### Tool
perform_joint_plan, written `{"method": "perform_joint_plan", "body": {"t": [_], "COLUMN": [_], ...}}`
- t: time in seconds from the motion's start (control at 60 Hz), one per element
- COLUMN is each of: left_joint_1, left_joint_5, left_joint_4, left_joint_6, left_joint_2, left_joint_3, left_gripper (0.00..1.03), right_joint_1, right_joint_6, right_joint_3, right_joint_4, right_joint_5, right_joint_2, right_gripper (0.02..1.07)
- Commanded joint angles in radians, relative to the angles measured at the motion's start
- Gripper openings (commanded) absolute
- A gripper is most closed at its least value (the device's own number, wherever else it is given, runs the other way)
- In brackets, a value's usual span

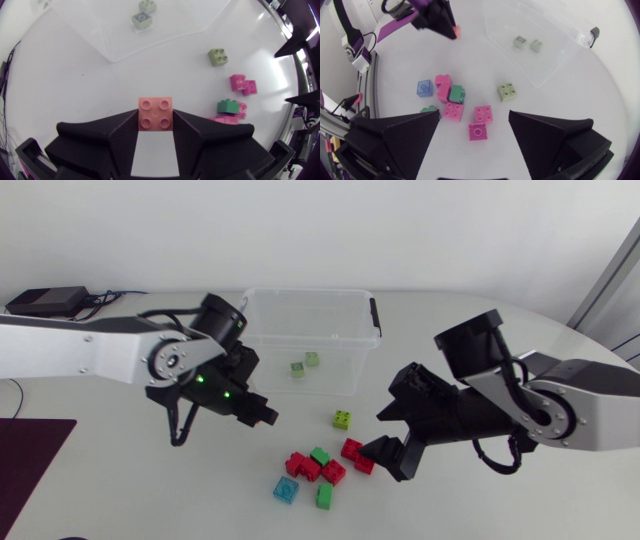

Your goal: Pick up the duplo bricks and place them in the container

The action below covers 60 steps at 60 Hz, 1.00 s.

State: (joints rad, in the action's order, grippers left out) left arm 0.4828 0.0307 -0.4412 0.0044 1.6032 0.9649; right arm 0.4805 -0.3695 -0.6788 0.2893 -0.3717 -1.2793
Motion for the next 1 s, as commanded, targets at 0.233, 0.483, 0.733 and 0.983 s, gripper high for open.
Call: {"method": "perform_joint_plan", "body": {"t": [0.233, 0.483, 0.733, 0.983], "left_joint_1": [-0.073, -0.119, -0.151, -0.165], "left_joint_5": [0.19, 0.284, 0.308, 0.307], "left_joint_4": [-0.159, -0.146, -0.047, -0.024], "left_joint_6": [0.212, 0.278, 0.301, 0.293], "left_joint_2": [-0.184, -0.069, 0.118, 0.256], "left_joint_3": [0.247, 0.431, 0.506, 0.615], "left_gripper": [0.11, 0.12, 0.14, 1.0], "right_joint_1": [-0.006, 0.003, 0.017, -0.014], "right_joint_6": [-0.126, -0.126, -0.112, -0.109], "right_joint_3": [0.008, 0.013, 0.013, 0.016], "right_joint_4": [-0.039, -0.093, -0.15, -0.061], "right_joint_5": [0.001, 0.039, 0.088, 0.088], "right_joint_2": [-0.224, -0.333, -0.393, -0.221], "right_gripper": [1.02, 1.01, 0.42, 0.21]}}
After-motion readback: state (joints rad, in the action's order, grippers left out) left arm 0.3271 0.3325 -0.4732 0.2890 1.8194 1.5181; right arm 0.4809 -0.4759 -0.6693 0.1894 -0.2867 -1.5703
